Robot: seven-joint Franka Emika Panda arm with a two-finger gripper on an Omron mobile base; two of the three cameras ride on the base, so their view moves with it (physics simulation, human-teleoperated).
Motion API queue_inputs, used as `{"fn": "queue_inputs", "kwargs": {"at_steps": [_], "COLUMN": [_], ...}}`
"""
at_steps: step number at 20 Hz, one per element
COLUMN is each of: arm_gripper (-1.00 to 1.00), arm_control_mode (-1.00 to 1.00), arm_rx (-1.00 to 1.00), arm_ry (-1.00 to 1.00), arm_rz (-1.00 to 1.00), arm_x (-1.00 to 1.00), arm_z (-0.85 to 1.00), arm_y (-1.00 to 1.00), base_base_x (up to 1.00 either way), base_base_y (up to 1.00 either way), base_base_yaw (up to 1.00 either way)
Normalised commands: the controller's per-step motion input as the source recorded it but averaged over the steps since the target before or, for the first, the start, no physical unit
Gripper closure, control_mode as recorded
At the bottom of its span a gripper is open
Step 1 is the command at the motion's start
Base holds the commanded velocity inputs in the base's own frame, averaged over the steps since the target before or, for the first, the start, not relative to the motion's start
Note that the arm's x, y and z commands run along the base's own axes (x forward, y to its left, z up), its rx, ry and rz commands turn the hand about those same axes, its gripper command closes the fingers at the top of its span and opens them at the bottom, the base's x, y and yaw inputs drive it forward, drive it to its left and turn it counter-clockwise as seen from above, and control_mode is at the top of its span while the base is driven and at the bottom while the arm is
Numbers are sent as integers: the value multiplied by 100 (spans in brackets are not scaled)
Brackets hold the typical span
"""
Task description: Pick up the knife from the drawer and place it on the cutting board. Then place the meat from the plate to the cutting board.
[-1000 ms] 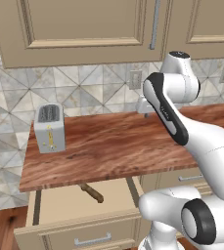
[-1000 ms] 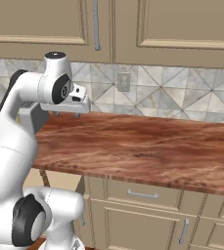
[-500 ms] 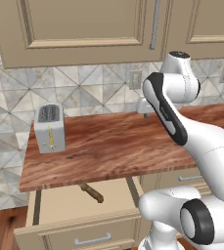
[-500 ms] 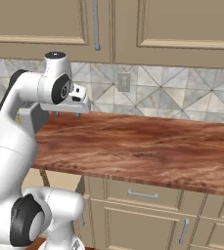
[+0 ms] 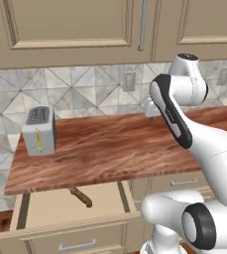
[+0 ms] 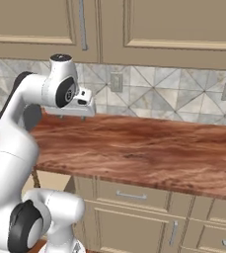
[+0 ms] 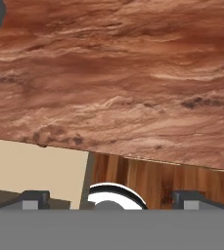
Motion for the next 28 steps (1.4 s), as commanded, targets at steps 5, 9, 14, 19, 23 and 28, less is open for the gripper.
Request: {"fn": "queue_inputs", "kwargs": {"at_steps": [5,9,14,19,23,28], "arm_gripper": [-100,-100,-100,-100,-100,-100], "arm_control_mode": [100,100,100,100,100,100], "arm_rx": [0,0,0,0,0,0], "arm_ry": [0,0,0,0,0,0], "arm_rz": [0,0,0,0,0,0], "arm_x": [0,0,0,0,0,0], "arm_z": [0,0,0,0,0,0], "arm_y": [0,0,0,0,0,0], "base_base_x": [-2,0,0,0,10,10], "base_base_y": [-93,-36,-8,0,-22,-38], "base_base_yaw": [16,33,40,36,40,40]}}
